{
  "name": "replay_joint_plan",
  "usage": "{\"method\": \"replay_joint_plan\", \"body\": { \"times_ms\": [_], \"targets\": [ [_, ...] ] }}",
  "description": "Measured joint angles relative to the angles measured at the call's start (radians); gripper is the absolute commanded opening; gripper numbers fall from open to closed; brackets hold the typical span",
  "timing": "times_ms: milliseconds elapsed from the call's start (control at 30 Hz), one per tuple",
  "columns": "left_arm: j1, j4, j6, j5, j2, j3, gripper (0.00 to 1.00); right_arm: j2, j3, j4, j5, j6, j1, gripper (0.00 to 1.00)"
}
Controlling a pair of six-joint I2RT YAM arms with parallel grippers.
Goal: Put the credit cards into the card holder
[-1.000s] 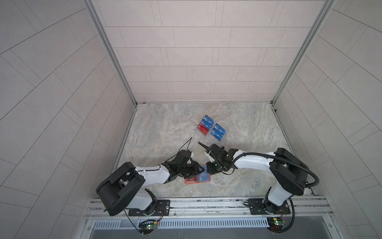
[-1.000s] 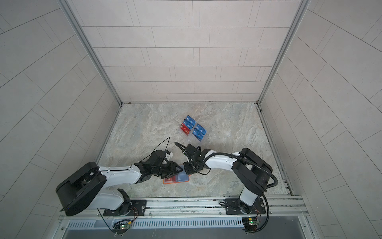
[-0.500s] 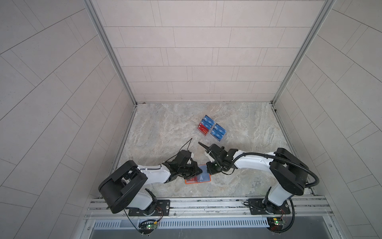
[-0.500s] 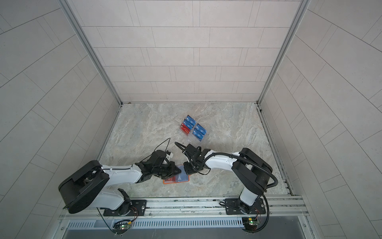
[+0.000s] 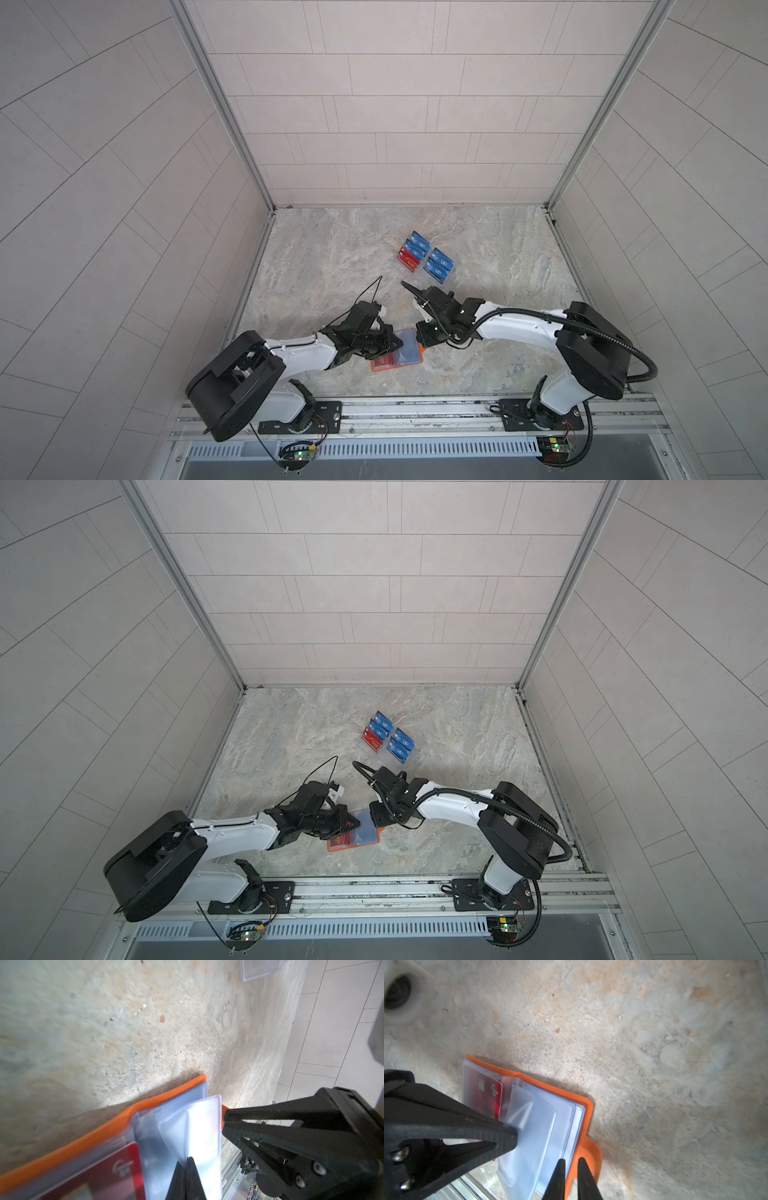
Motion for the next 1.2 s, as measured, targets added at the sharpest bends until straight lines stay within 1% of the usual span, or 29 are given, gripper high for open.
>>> {"method": "replay_joint_plan", "body": {
  "times_ms": [400, 633, 700, 767, 833, 867, 933, 1000, 1100, 1200],
  "targets": [
    [0.0, 0.011, 0.033, 0.034, -0.024, -0.014, 0.0, 0.024, 0.0, 0.011, -0.032, 0.005, 0.036, 0.15],
    [0.0, 0.04, 0.032, 0.05, -0.019, -0.019, 0.01, 0.024, 0.0, 0.053, -0.066, 0.024, 0.041, 0.15],
    [0.0, 0.045, 0.032, 0.053, -0.019, -0.019, 0.08, 0.024, 0.0, 0.068, -0.076, 0.029, 0.042, 0.15],
    [0.0, 0.053, 0.03, 0.055, -0.019, -0.019, 0.2, 0.026, -0.003, 0.086, -0.088, 0.037, 0.043, 0.15],
    [0.0, 0.057, 0.026, 0.055, -0.019, -0.02, 0.34, 0.032, -0.012, 0.111, -0.098, 0.048, 0.044, 0.15],
    [0.0, 0.059, 0.028, 0.056, -0.019, -0.022, 0.37, 0.035, -0.018, 0.117, -0.1, 0.052, 0.044, 0.15],
    [0.0, 0.056, 0.023, 0.056, -0.027, -0.026, 0.47, 0.038, -0.031, 0.127, -0.106, 0.058, 0.045, 0.15],
    [0.0, 0.045, 0.026, 0.055, -0.044, -0.026, 0.55, 0.039, -0.036, 0.132, -0.11, 0.063, 0.046, 0.15],
    [0.0, 0.015, 0.029, 0.051, -0.091, -0.026, 0.6, 0.039, -0.038, 0.141, -0.113, 0.069, 0.046, 0.15],
    [0.0, -0.033, 0.033, 0.046, -0.151, -0.026, 0.62, 0.039, -0.038, 0.152, -0.115, 0.071, 0.046, 0.15]
  ]
}}
